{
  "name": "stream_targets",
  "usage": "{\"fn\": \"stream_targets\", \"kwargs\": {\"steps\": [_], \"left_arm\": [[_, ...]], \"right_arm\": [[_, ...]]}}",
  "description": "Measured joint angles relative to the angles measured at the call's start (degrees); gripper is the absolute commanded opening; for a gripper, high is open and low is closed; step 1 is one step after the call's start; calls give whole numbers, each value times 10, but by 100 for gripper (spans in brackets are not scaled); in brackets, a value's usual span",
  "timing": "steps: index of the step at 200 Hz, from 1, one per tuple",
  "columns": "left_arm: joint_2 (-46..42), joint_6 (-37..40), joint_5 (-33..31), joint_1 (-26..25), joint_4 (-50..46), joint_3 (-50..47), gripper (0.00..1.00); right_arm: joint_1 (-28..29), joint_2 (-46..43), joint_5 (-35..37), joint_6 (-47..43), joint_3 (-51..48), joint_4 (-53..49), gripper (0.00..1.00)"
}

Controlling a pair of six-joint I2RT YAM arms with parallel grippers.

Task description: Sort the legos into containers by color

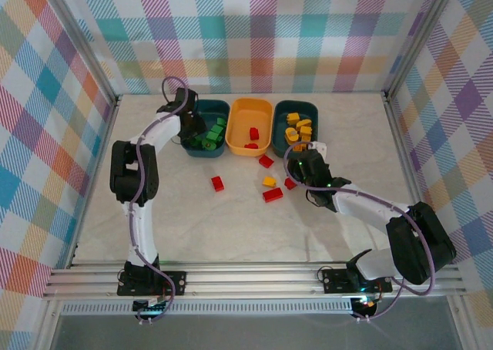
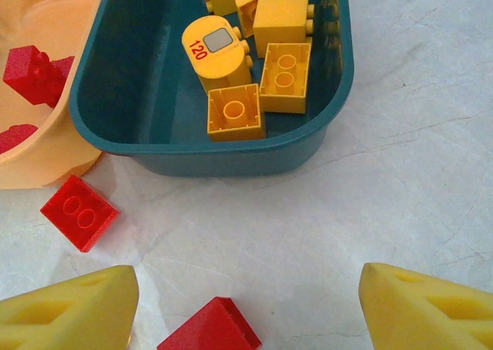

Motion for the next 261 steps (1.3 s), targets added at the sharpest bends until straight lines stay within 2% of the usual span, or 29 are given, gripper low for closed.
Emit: {"fn": "stream_targets", "kwargs": {"steps": [29, 50, 71, 101, 115, 145, 160, 183, 213, 261], "left_arm": [[0, -2, 12, -1, -12, 16, 64], [-2, -2, 22, -1, -16, 19, 75], [-29, -7, 32, -3, -9, -7, 81], [-144, -11, 39, -17, 14, -102, 82], [-209, -17, 39, -38, 34, -155, 82], [-365, -59, 20, -142, 145, -382, 84], [-391, -96, 24, -186, 198, -490, 84], [-389, -145, 18, -218, 255, -627, 84], [-448, -184, 7, -240, 303, -664, 85], [-563, -191, -42, -244, 251, -700, 90]], "right_arm": [[0, 0, -5, 0, 0, 0, 76], [0, 0, -9, 0, 0, 0, 76], [0, 0, -12, 0, 0, 0, 76], [0, -10, -22, -2, 0, 0, 76], [2, -10, -34, -5, 0, 1, 76], [27, 40, -53, -6, 33, -11, 77], [46, 73, -63, 0, 54, -20, 78], [78, 115, -70, 9, 82, -31, 79], [99, 163, -89, 28, 114, -40, 78], [111, 239, -91, 56, 169, -52, 74]]}}
